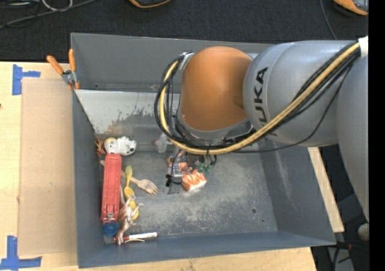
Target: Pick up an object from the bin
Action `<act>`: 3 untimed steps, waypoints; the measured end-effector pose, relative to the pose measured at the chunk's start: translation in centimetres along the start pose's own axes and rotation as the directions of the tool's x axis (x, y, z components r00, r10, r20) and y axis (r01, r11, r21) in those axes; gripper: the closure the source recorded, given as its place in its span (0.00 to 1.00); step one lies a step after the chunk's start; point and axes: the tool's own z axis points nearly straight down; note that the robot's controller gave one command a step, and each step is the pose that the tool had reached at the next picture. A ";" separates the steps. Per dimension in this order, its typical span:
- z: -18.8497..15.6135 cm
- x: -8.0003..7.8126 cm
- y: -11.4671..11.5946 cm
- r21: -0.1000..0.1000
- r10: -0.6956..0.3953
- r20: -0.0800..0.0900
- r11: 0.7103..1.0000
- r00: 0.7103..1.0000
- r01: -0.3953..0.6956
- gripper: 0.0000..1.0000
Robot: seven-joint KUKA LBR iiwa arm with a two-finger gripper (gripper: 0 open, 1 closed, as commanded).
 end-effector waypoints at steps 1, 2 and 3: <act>-0.3 -0.2 -0.1 -0.001 0.004 0.007 1.000 1.000 -0.004 0.00; -2.0 -0.4 -5.8 -0.002 0.068 0.006 0.998 0.998 -0.068 0.00; -2.6 -1.5 -7.6 -0.001 0.096 0.007 0.995 0.995 -0.096 0.00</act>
Offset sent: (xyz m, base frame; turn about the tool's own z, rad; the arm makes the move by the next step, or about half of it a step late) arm 0.0060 -0.0846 0.0275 0.0995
